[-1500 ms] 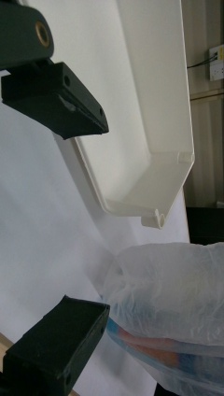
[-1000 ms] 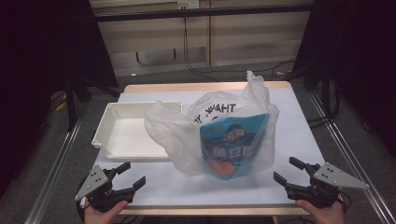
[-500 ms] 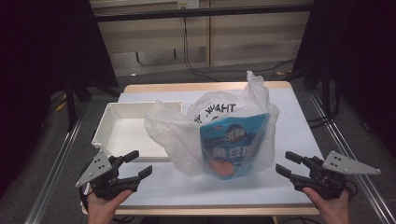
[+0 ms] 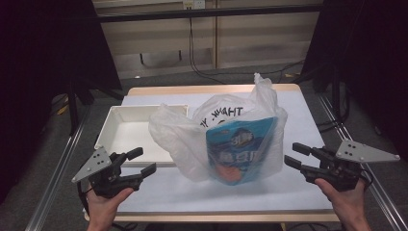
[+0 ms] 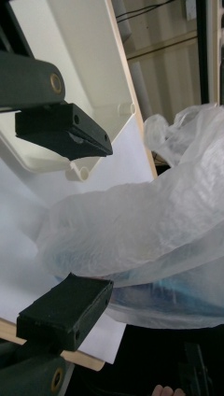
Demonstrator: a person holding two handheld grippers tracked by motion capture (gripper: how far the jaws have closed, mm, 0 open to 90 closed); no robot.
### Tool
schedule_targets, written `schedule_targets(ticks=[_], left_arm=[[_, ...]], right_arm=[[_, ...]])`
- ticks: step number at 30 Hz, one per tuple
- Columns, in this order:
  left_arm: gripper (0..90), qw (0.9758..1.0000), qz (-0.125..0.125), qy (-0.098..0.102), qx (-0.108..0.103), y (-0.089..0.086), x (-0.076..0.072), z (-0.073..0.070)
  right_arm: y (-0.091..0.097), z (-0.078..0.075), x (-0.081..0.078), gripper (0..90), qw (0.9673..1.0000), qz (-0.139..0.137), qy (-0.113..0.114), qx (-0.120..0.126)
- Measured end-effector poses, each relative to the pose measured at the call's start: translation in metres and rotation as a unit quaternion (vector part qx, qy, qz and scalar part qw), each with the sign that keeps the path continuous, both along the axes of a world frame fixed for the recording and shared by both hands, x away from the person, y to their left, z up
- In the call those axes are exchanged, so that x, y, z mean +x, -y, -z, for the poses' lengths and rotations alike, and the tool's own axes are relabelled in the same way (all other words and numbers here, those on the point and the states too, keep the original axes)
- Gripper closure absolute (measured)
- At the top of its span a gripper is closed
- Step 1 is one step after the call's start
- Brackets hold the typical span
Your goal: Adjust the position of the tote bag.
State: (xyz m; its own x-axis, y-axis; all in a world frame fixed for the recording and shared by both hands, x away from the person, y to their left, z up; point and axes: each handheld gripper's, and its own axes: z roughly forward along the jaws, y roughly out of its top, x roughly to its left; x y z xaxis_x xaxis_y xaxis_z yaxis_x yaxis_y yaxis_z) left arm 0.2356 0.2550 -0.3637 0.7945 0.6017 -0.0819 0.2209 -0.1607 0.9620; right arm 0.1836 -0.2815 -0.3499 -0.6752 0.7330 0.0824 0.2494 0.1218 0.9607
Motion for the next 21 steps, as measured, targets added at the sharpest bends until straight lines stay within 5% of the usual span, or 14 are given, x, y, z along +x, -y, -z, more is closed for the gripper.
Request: schedule_targets(ticks=[10, 16, 21], left_arm=[[28.5, 0.9999, -0.001, 0.007, -0.009, 0.004, 0.014, -0.02], [26.1, 0.9999, 0.005, 0.009, -0.006, 0.012, 0.025, -0.027], [24.7, 0.9999, 0.009, 0.003, -0.005, 0.018, 0.037, -0.03]], right_arm=[[0.002, -0.014, 0.01, 55.1, 1.0, 0.005, 0.007, 0.0], [0.001, -0.02, 0.014, 66.2, 1.0, 0.001, 0.005, 0.004], [-0.003, -0.029, 0.019, 65.5, 0.9999, -0.004, 0.006, -0.013]])
